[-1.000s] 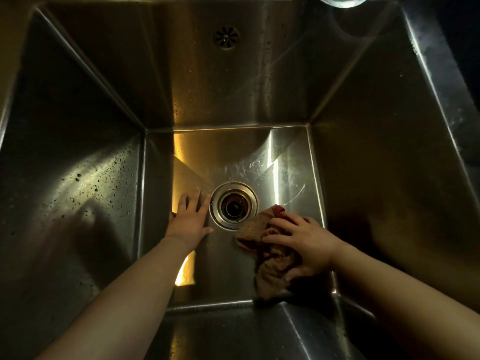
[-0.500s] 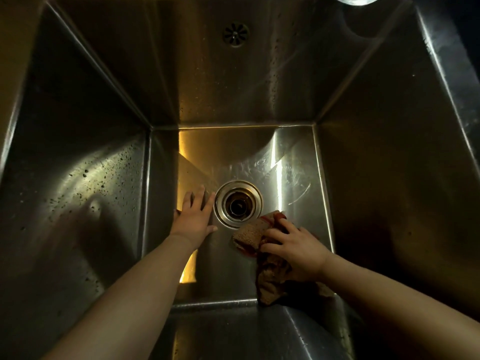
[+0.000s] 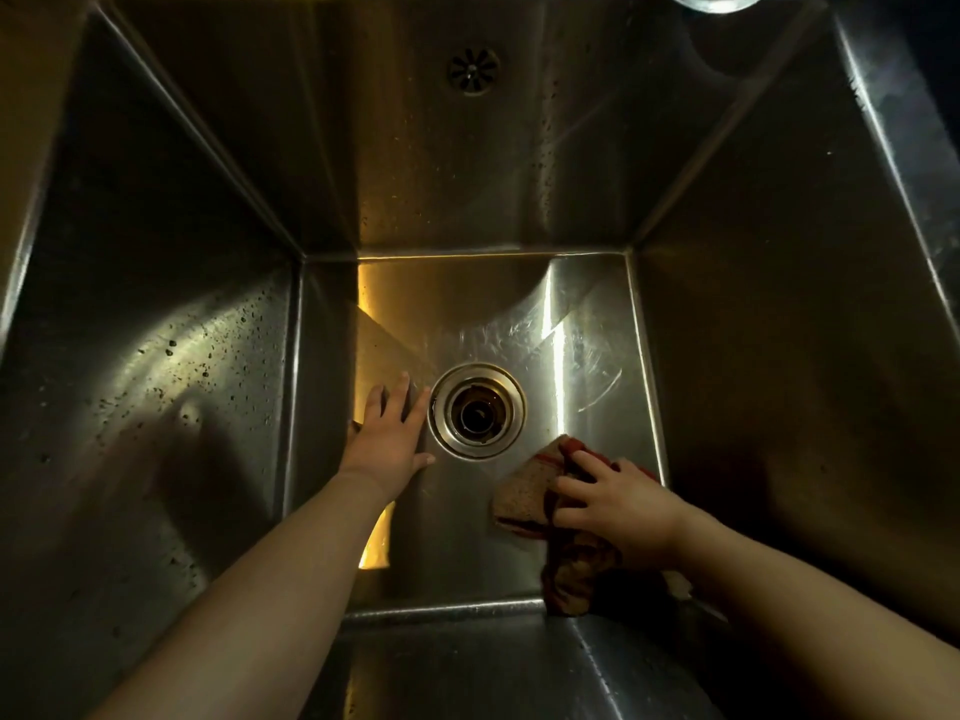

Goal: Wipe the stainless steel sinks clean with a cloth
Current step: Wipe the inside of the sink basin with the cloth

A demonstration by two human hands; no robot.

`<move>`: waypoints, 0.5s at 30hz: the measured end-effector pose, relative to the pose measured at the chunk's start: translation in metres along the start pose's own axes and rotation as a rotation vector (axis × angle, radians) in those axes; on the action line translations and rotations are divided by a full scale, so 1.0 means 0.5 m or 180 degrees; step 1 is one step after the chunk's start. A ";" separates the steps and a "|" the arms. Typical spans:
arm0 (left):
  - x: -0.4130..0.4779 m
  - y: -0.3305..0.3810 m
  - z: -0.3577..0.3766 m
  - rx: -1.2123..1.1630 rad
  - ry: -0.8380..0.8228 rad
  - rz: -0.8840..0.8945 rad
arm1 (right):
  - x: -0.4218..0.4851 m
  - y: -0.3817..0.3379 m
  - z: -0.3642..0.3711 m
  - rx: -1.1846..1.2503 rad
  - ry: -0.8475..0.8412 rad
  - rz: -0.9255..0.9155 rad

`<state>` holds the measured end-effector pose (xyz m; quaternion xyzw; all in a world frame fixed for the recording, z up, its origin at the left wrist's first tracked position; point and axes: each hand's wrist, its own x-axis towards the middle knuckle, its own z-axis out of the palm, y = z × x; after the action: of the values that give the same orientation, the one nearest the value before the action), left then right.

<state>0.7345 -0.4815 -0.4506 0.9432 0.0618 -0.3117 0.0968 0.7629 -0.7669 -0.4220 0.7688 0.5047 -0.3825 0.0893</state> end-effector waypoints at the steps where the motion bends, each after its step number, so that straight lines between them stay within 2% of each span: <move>1: 0.000 0.000 -0.001 -0.0003 -0.0001 0.0002 | -0.009 0.010 0.000 -0.0002 -0.0038 0.0054; 7: -0.002 0.000 -0.003 -0.0009 -0.0029 -0.0002 | -0.009 0.008 -0.011 0.0189 0.0053 0.0302; 15: 0.000 0.000 -0.002 -0.0008 -0.0041 0.0020 | 0.061 -0.088 -0.024 0.0518 0.0350 -0.0043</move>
<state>0.7352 -0.4812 -0.4496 0.9412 0.0586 -0.3174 0.0994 0.7378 -0.7182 -0.4232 0.7899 0.4813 -0.3800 -0.0040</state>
